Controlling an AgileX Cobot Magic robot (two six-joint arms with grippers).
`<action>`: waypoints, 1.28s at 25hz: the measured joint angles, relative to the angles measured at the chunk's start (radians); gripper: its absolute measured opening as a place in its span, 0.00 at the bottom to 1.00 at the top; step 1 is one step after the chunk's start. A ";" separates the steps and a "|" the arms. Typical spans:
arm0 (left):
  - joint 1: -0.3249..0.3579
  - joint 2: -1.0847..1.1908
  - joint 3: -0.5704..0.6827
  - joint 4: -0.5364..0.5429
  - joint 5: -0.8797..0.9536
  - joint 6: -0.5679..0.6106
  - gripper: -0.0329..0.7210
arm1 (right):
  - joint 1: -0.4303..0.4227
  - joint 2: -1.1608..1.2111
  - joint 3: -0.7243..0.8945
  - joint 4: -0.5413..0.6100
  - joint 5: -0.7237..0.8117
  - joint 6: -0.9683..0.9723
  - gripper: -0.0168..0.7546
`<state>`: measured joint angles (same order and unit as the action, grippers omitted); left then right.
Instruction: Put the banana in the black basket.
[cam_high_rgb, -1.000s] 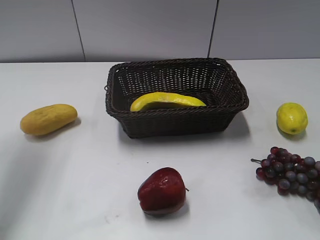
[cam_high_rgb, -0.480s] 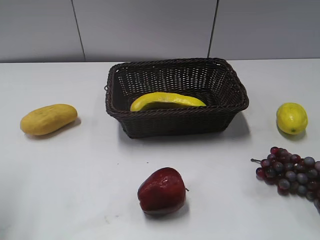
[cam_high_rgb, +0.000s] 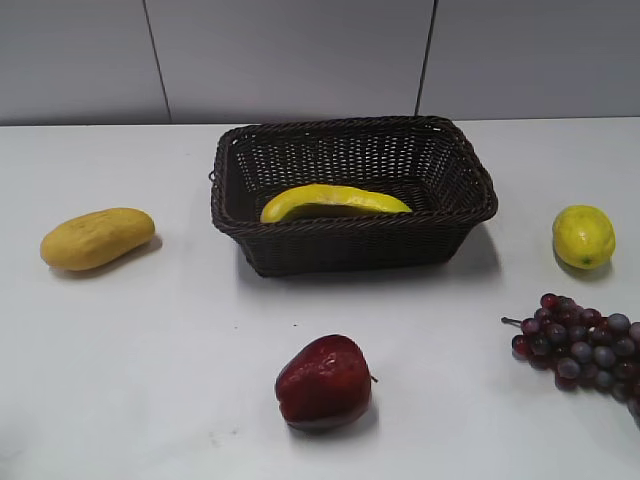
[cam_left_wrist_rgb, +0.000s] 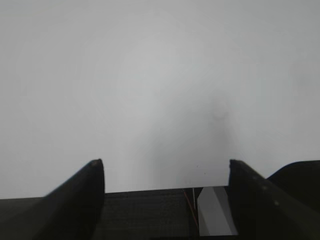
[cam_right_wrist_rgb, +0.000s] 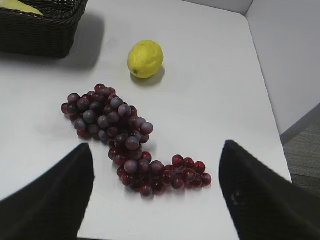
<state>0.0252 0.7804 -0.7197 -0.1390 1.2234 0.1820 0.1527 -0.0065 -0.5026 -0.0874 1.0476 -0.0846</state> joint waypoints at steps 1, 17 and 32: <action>0.000 -0.032 0.017 0.000 0.000 -0.002 0.80 | 0.000 0.000 0.000 0.000 0.000 0.000 0.79; 0.000 -0.444 0.197 -0.003 -0.059 -0.025 0.79 | 0.000 0.000 0.000 0.000 0.000 0.000 0.79; 0.000 -0.785 0.233 -0.004 -0.137 -0.026 0.77 | 0.000 0.000 0.000 -0.001 0.000 0.000 0.79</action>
<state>0.0252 -0.0047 -0.4868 -0.1433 1.0864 0.1559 0.1527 -0.0065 -0.5026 -0.0884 1.0476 -0.0846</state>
